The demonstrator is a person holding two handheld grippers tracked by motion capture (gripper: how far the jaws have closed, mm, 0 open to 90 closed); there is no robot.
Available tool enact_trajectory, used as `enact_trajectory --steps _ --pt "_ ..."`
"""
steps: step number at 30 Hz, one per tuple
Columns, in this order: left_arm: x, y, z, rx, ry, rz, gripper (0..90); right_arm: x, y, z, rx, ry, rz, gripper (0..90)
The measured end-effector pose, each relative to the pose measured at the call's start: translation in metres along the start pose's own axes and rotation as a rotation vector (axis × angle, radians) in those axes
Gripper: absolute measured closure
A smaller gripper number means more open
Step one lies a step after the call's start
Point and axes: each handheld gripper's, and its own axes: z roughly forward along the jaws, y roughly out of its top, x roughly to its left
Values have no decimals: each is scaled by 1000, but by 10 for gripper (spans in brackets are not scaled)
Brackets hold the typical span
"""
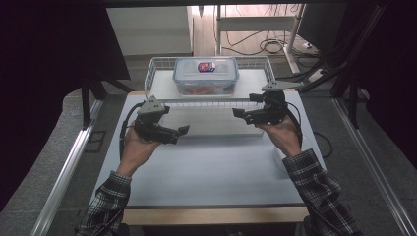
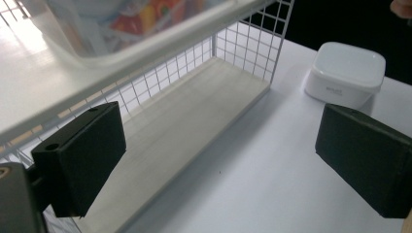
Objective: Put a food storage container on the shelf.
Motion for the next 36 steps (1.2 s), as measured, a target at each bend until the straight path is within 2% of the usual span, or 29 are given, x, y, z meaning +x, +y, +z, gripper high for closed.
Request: enact_trajectory --steps 5,11,16,17,18,22,24,26,29,32,36 --pt "-10 -15 0 23 -6 7 39 9 -12 -5 16 3 -22 77" --pt "-20 -28 -2 23 -28 2 31 18 -26 -13 19 14 -41 61" --pt "-31 -43 -5 12 -37 -4 23 23 -39 -17 37 18 -74 40" --pt "-34 -50 -6 13 -50 -14 22 25 -46 -18 48 18 -86 33" --pt "-34 -50 -6 13 -50 -14 21 26 -49 -19 50 17 -94 29" --pt "-40 -64 -7 -13 -60 -36 18 28 -60 -22 49 16 -98 28" --pt "-42 -69 -7 -19 -58 -35 13 28 -69 -24 42 31 -82 27" --pt "-45 -76 -6 8 -29 -8 8 29 -74 -25 47 38 -80 22" --pt "-47 -81 -5 10 -9 0 6 31 -79 -27 41 37 -78 21" --pt "-49 -89 -4 6 -17 -17 5 35 -87 -28 43 40 -66 21" --pt "-51 -100 -7 19 -1 -33 14 39 -105 -28 46 28 -67 21"
